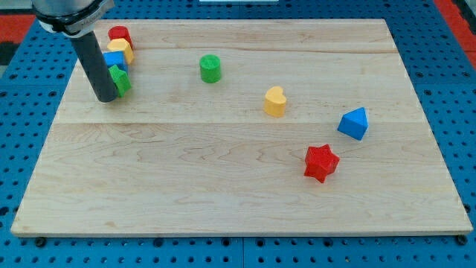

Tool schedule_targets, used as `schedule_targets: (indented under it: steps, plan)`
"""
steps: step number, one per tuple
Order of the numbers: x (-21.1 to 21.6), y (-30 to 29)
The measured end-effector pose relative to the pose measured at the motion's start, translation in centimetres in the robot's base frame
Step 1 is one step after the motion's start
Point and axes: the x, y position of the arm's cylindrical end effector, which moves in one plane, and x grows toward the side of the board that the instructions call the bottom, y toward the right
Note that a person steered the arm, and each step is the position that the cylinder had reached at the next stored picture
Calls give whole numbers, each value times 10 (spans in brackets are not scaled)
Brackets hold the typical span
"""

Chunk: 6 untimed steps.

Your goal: Point at the green circle

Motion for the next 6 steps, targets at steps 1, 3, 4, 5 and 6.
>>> schedule_targets:
  steps: [1,3,4,5,6]
  plan:
    - [0,-9]
    - [6,-10]
    - [51,16]
    - [60,117]
    - [36,149]
